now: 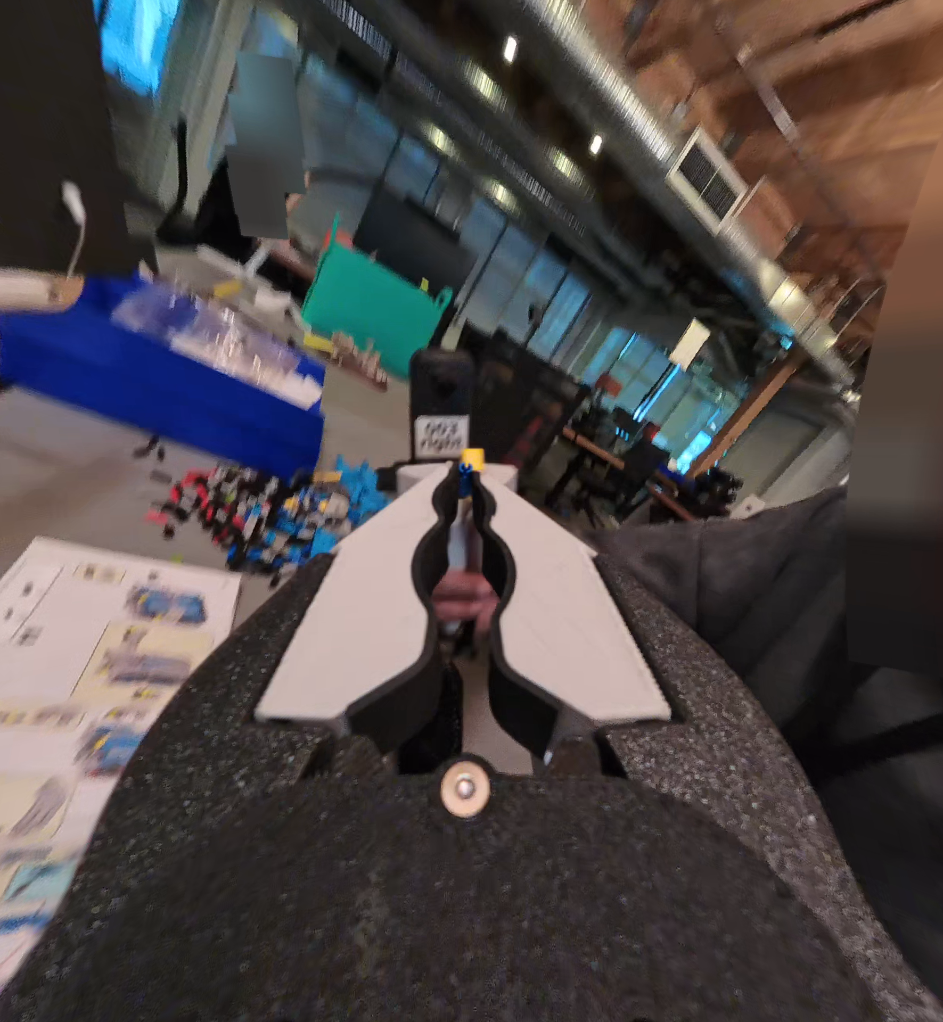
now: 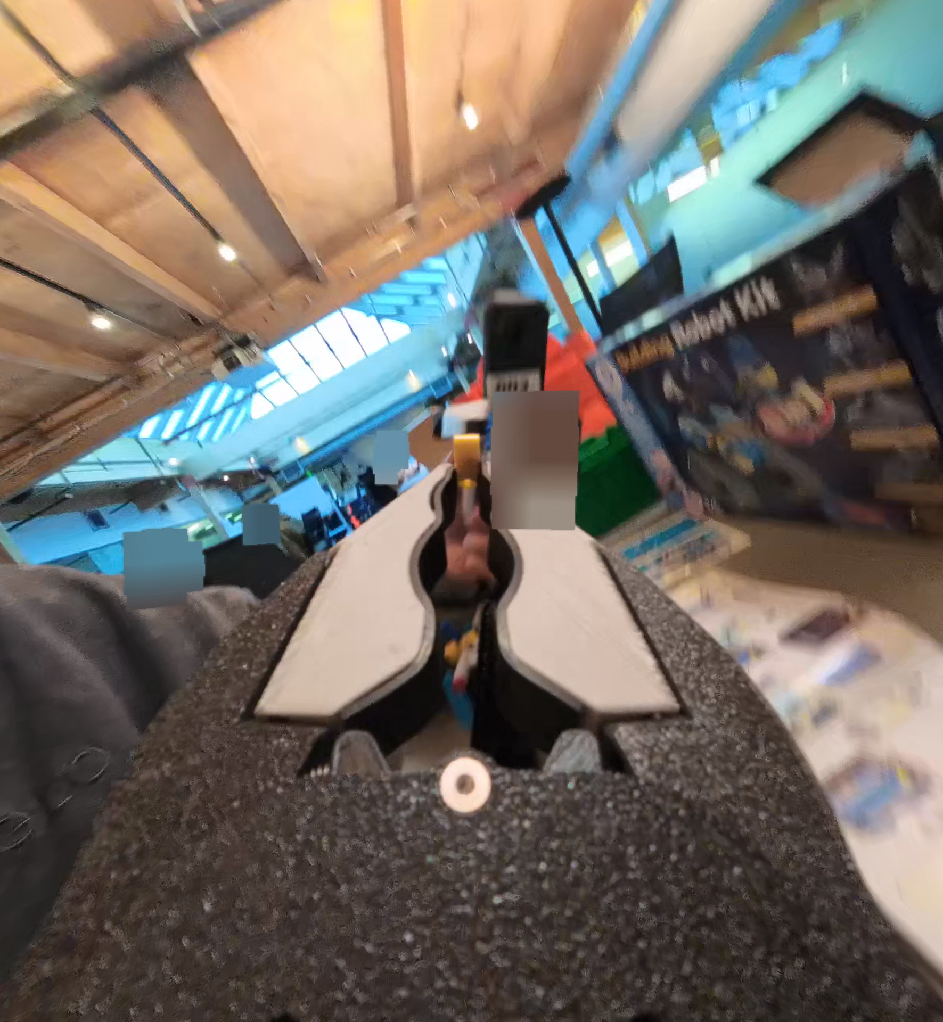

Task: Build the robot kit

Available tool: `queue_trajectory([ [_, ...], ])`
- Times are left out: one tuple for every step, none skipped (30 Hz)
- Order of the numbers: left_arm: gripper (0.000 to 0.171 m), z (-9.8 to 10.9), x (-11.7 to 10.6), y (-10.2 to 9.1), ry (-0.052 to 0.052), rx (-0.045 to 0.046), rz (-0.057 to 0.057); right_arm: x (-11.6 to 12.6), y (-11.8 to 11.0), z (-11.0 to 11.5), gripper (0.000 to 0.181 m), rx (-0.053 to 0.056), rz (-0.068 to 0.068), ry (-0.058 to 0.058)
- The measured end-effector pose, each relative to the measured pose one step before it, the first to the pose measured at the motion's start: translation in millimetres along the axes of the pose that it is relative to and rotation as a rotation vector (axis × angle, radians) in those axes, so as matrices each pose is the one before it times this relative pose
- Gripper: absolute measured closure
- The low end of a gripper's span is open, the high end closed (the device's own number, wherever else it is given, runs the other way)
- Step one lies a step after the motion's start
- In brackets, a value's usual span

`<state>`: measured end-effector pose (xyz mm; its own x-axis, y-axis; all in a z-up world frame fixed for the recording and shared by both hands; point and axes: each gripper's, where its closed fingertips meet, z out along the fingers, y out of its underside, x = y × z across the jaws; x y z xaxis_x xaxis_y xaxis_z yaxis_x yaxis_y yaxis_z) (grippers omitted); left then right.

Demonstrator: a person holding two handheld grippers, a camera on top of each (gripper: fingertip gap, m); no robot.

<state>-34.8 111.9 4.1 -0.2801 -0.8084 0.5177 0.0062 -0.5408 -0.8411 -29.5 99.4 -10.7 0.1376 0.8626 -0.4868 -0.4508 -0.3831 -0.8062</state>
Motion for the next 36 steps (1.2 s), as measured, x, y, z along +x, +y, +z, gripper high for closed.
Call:
queue_trajectory([
  [0.170, -0.89, 14.75, -8.24, 0.0268, 0.05498, 0.0270, -1.95, -6.78, 9.36, 0.175, 0.0364, -0.0439, -0.0119],
  [0.169, -0.97, 12.38, -8.63, 0.0155, 0.06025, 0.0250, -1.64, -2.84, 7.95, 0.174, 0.0195, -0.0199, -0.0107],
  [0.169, -1.66, 10.59, -8.80, 0.0114, 0.05910, 0.0228, -5.02, -2.44, 5.56, 0.175, 0.0247, 0.0084, -0.0263],
  [0.170, -0.75, 8.04, -5.26, 0.0073, 0.03799, 0.0263, -9.24, -2.80, 3.87, 0.175, 0.0359, -0.0007, -0.0414],
  [0.170, 1.37, 1.15, 2.40, -0.0238, -0.00930, 0.0326, -6.41, 1.87, 3.60, 0.175, 0.0046, -0.0069, -0.0170],
  [0.170, 1.97, -3.36, 7.06, -0.0420, -0.04325, 0.0313, -5.98, 2.30, 3.08, 0.175, -0.0034, -0.0204, -0.0119],
  [0.169, 1.36, 1.12, 3.11, -0.0092, -0.01361, 0.0330, -6.87, -0.83, 2.02, 0.175, 0.0103, -0.0105, -0.0204],
  [0.170, 0.66, 4.08, -0.83, 0.0144, 0.01302, 0.0122, -4.97, -2.43, 0.91, 0.175, 0.0142, 0.0018, -0.0146],
  [0.169, 0.45, 2.42, -2.15, 0.0043, 0.01717, 0.0008, -3.72, -1.70, 0.24, 0.175, 0.0102, -0.0027, -0.0107],
  [0.170, 0.96, 1.77, 0.19, -0.0010, -0.00113, 0.0065, -3.20, -0.55, 0.03, 0.175, 0.0042, -0.0026, -0.0102],
  [0.169, 1.34, 0.69, 2.63, -0.0098, -0.01950, 0.0211, -2.98, 0.27, -0.09, 0.175, -0.0018, 0.0012, -0.0101],
  [0.169, 1.14, 0.66, 1.94, -0.0135, -0.01210, 0.0301, -2.02, -0.50, -0.16, 0.175, 0.0032, -0.0003, -0.0045],
  [0.169, 0.59, 1.83, 0.35, -0.0021, -0.00241, 0.0185, -1.42, 0.44, 0.14, 0.175, -0.0042, 0.0022, -0.0036],
  [0.169, 0.13, 2.26, -1.09, 0.0035, 0.00166, 0.0109, -0.88, 0.54, 0.19, 0.176, -0.0037, -0.0006, -0.0006],
  [0.169, 0.01, 1.86, -1.12, -0.0005, -0.00069, 0.0129, -0.75, 0.39, -0.16, 0.175, -0.0043, 0.0016, -0.0032],
  [0.169, -0.41, 0.93, -1.72, -0.0091, 0.00324, 0.0193, -0.25, 0.20, -0.67, 0.175, -0.0031, 0.0013, 0.0002],
  [0.169, 0.04, 2.14, -1.08, -0.0014, 0.00043, 0.0175, 0.05, -0.45, -1.16, 0.175, 0.0007, -0.0017, 0.0007],
  [0.169, 0.70, 2.36, 0.45, 0.0010, -0.00780, 0.0102, 0.21, -0.37, -1.43, 0.175, -0.0004, 0.0023, 0.0007],
  [0.169, 0.97, 2.60, 0.37, 0.0013, -0.00524, 0.0118, 0.26, -1.18, -1.84, 0.175, 0.0041, 0.0019, 0.0016],
  [0.170, 1.61, 3.19, 1.88, 0.0069, -0.01243, 0.0088, -0.78, -1.18, -1.47, 0.175, 0.0032, 0.0007, -0.0026],
  [0.170, 1.85, 0.73, 2.71, -0.0069, -0.01397, 0.0059, -1.11, 0.25, -0.76, 0.175, -0.0067, -0.0042, -0.0008],
  [0.170, 1.15, 0.25, 0.51, -0.0058, 0.00059, -0.0001, -0.79, 1.57, -0.31, 0.174, -0.0141, -0.0131, 0.0038],
  [0.169, 0.85, 1.67, 0.44, 0.0079, -0.00104, -0.0033, -1.64, 1.29, -0.13, 0.175, -0.0105, -0.0137, 0.0006],
  [0.169, 0.17, 0.26, 0.47, 0.0010, -0.00398, -0.0010, -1.13, 0.49, -0.20, 0.174, -0.0044, -0.0070, 0.0015],
  [0.169, -0.23, -0.46, 0.55, -0.0045, -0.00727, 0.0045, -0.27, 0.32, -0.30, 0.174, -0.0028, -0.0010, 0.0020],
  [0.169, -0.44, 0.49, 0.39, 0.0021, -0.00843, 0.0054, -0.68, -0.25, -0.46, 0.175, 0.0016, 0.0029, -0.0042],
  [0.169, -0.46, -0.56, -0.07, -0.0068, -0.00516, 0.0074, -0.43, -0.90, -0.46, 0.175, 0.0059, 0.0068, -0.0053],
  [0.169, -0.47, -0.04, -0.32, -0.0033, -0.00105, 0.0050, 0.16, -0.95, -0.52, 0.175, 0.0040, 0.0059, -0.0008],
  [0.169, 0.20, 1.52, 0.51, 0.0088, -0.00496, -0.0032, 0.10, -0.59, -0.25, 0.175, 0.0017, -0.0011, 0.0003],
  [0.169, 0.31, 0.88, 0.28, 0.0051, -0.00029, -0.0052, -0.31, 0.45, -0.09, 0.175, -0.0048, -0.0021, -0.0010],
  [0.169, 0.22, -0.43, 0.43, -0.0019, -0.00197, -0.0077, 0.43, 0.39, -0.29, 0.174, -0.0056, -0.0049, 0.0059],
  [0.170, 0.11, -0.53, 0.66, -0.0021, -0.00824, -0.0053, 0.53, -0.21, -0.61, 0.175, -0.0009, -0.0080, 0.0071],
  [0.170, -0.16, -0.09, 0.63, -0.0004, -0.01029, 0.0020, -0.29, -1.06, -0.70, 0.175, 0.0018, -0.0001, 0.0018],
  [0.168, -0.32, -0.25, 0.01, -0.0039, -0.00398, 0.0021, 0.94, -1.20, -1.03, 0.175, 0.0072, 0.0000, 0.0047],
  [0.168, 0.14, -0.37, 0.14, -0.0048, 0.00023, -0.0007, 1.06, -0.89, -1.09, 0.174, 0.0044, -0.0065, 0.0063],
  [0.168, 0.32, -0.54, 0.12, -0.0045, -0.00018, -0.0067, 0.06, 0.07, -0.78, 0.175, -0.0027, -0.0074, 0.0030],
])
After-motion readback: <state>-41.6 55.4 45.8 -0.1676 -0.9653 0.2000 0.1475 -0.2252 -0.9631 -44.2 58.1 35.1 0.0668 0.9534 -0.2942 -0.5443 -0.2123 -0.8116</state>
